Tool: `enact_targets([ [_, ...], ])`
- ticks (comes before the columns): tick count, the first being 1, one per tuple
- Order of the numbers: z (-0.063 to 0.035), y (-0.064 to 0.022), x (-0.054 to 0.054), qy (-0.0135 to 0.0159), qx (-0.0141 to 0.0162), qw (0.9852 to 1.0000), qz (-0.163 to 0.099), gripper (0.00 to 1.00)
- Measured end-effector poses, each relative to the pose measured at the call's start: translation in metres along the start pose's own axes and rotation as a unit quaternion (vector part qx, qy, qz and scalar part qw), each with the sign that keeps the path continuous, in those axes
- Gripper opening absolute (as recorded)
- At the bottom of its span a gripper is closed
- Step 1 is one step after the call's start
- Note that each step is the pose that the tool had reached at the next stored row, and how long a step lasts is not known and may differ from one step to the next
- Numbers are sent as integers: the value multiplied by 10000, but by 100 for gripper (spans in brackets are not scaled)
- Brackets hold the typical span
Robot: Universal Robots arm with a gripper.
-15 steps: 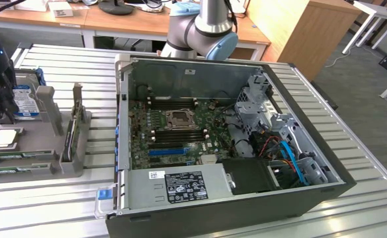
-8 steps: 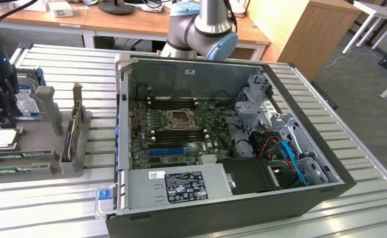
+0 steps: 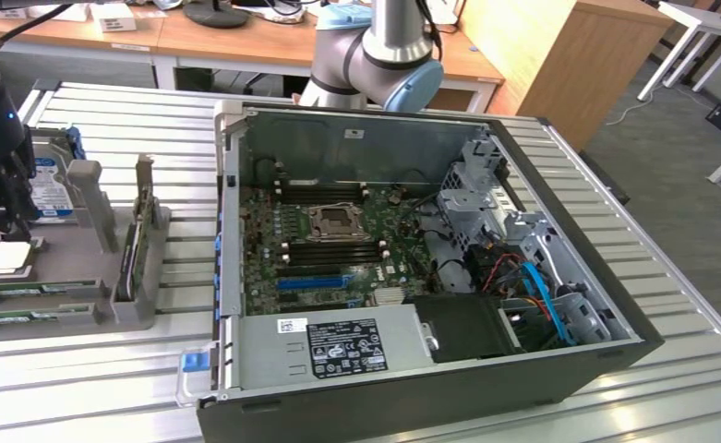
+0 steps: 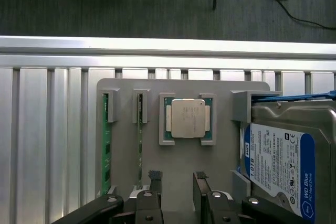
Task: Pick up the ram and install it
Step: 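Pick up the ram and move it above insertion slot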
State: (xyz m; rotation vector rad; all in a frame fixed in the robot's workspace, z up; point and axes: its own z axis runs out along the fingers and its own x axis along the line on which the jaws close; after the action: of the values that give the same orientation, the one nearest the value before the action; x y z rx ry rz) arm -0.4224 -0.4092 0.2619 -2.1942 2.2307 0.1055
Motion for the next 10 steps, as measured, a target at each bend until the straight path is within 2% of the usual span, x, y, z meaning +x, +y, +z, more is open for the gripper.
enact_targets([
  [6, 0, 0, 5, 0, 0, 10000, 0, 37],
  [10, -3, -1, 51, 0, 0, 10000, 0, 37],
])
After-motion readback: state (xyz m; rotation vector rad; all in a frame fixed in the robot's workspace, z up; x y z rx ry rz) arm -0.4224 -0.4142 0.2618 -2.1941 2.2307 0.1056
